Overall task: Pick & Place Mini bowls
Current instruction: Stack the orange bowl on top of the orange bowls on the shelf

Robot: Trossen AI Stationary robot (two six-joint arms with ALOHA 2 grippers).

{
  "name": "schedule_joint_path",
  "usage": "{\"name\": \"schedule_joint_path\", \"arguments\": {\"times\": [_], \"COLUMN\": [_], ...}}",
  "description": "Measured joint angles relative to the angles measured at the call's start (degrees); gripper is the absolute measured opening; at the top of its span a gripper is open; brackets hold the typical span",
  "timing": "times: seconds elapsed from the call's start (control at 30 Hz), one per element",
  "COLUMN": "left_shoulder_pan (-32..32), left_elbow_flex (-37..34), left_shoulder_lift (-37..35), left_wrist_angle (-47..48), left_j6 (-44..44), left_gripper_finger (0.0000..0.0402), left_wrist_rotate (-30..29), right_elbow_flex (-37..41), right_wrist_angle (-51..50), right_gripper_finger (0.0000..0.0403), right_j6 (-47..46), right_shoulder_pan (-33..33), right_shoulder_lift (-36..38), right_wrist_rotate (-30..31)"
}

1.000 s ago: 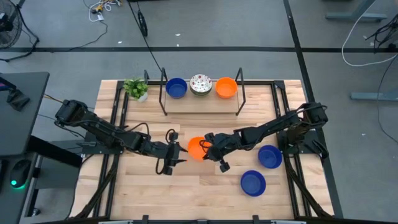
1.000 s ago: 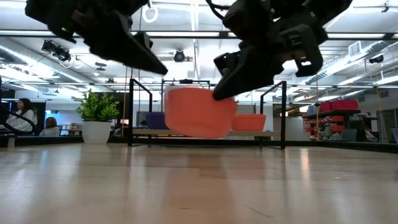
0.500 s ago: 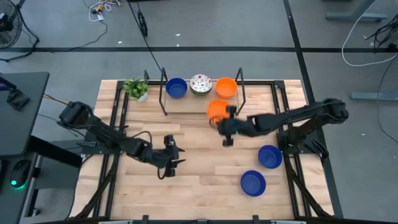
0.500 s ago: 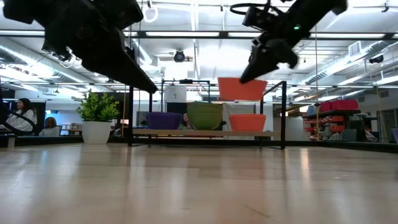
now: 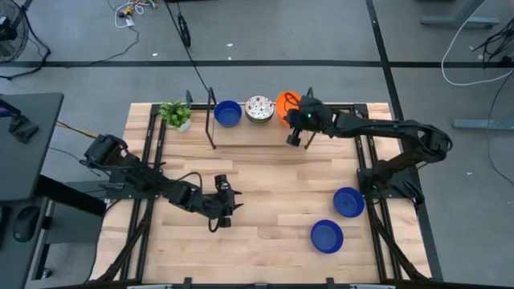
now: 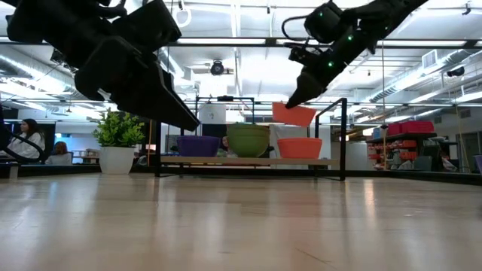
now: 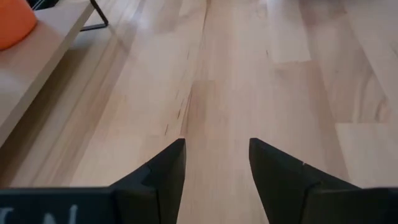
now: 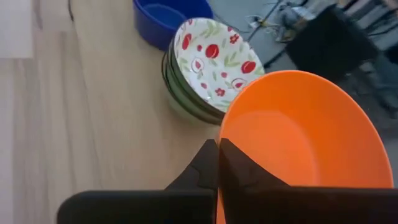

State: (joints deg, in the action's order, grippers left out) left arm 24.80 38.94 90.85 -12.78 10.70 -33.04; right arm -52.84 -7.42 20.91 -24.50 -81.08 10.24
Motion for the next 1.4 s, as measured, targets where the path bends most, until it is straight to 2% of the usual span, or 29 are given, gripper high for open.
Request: {"name": "schedule_joint_path", "arguments": {"times": [0.3, 0.5, 0.93, 1.13, 1.4], "left_shoulder_pan": [-0.2, -0.2, -0.2, -0.2, -0.2], "left_elbow_flex": [0.0, 0.0, 0.0, 0.0, 0.0], "left_shoulder_lift": [0.0, 0.0, -0.1, -0.1, -0.1], "left_wrist_angle": [0.1, 0.1, 0.1, 0.1, 0.1], "left_j6": [0.0, 0.0, 0.1, 0.1, 0.2], "left_gripper_finger": [0.0181, 0.0181, 0.0181, 0.0181, 0.0181], "left_wrist_rotate": [0.0, 0.3, 0.3, 0.3, 0.3], "right_elbow_flex": [0.0, 0.0, 0.0, 0.0, 0.0], "right_wrist_angle": [3.4, 2.3, -2.6, -2.9, -3.1], "right_gripper_finger": [0.0000, 0.0000, 0.0004, 0.0005, 0.0014], "right_j6": [0.8, 0.7, -0.7, -1.8, -2.0], "right_shoulder_pan": [-5.6, -7.2, -7.4, -7.4, -7.4], "right_shoulder_lift": [-3.7, -6.0, -6.1, -6.1, -6.1], "right_wrist_rotate": [-5.0, -5.2, -5.3, -8.4, -8.4]}}
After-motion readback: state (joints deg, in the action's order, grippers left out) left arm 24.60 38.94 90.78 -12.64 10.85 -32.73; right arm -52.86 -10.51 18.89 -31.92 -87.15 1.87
